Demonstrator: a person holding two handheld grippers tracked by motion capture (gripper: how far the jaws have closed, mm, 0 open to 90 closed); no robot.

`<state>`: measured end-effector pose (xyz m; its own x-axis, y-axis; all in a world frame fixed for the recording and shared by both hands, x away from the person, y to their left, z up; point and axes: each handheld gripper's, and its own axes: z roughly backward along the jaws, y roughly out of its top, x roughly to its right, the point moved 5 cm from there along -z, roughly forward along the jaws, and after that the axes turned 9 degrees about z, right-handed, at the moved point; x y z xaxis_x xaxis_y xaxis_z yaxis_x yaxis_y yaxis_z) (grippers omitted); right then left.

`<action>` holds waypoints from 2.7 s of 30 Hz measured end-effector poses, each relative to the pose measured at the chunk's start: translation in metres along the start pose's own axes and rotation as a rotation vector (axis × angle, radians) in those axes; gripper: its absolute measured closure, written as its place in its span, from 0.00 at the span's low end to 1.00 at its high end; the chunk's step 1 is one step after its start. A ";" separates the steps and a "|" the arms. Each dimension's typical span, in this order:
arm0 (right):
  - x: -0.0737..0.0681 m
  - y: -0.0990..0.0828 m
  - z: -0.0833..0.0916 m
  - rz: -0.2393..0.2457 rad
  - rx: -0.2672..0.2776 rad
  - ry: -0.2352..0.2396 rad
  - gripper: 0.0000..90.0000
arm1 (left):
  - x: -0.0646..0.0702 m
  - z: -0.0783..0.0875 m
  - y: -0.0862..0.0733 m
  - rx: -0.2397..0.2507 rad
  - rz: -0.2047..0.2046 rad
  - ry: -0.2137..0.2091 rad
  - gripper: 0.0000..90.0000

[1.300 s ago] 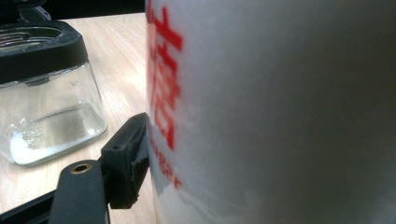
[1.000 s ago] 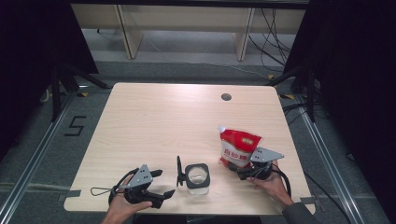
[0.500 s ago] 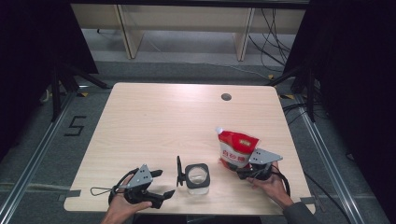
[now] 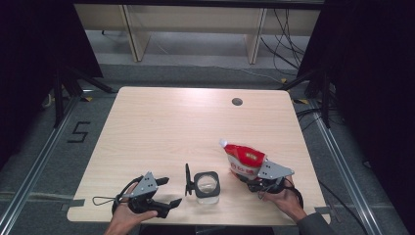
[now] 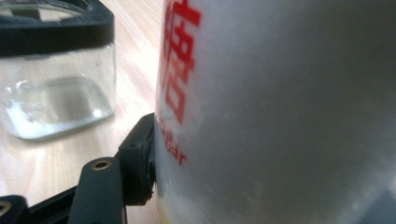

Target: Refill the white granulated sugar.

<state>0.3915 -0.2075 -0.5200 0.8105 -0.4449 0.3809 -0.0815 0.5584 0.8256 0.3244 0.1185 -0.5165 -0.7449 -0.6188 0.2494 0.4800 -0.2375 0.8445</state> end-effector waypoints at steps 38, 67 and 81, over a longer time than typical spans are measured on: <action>-0.028 0.030 0.069 0.675 -0.262 -0.280 0.43 | -0.005 0.004 0.000 -0.005 -0.010 0.032 0.18; -0.035 0.032 0.061 1.095 -0.504 -0.360 0.44 | -0.007 0.003 0.001 -0.006 -0.038 0.032 0.17; -0.038 0.040 0.059 1.130 -0.479 -0.421 0.45 | -0.007 0.004 0.001 0.012 -0.008 0.041 0.17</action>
<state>0.3233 -0.2094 -0.4764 0.1794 0.2981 0.9375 -0.3112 0.9212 -0.2334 0.3286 0.1259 -0.5151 -0.7289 -0.6471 0.2236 0.4685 -0.2333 0.8521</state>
